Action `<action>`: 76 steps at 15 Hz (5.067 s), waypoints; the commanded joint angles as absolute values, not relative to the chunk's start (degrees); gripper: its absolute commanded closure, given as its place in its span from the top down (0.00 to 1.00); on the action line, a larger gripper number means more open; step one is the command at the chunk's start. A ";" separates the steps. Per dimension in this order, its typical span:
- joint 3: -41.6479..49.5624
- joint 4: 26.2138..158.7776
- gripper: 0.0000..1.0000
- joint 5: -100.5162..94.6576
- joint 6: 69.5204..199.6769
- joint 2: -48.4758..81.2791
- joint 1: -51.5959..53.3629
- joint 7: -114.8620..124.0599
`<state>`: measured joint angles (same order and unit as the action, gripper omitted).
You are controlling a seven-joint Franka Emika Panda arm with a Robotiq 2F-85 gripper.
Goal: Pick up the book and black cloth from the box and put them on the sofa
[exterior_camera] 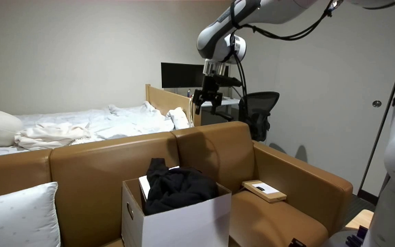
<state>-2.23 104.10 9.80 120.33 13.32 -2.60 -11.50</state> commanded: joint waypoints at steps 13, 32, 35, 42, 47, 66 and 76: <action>-8.80 110.21 1.00 -19.50 126.62 29.68 21.46 -3.85; 8.42 106.96 0.67 -57.87 152.46 45.77 27.05 31.32; 7.55 106.56 0.46 -59.34 151.50 45.84 27.01 31.44; 0.37 104.54 0.05 -51.04 139.42 45.84 23.87 25.13; -3.87 104.52 0.06 -41.52 131.14 38.10 22.00 19.31; -11.27 98.71 0.25 -19.10 110.17 4.89 19.87 13.01; -11.06 81.36 0.06 -25.03 106.43 2.34 16.31 13.53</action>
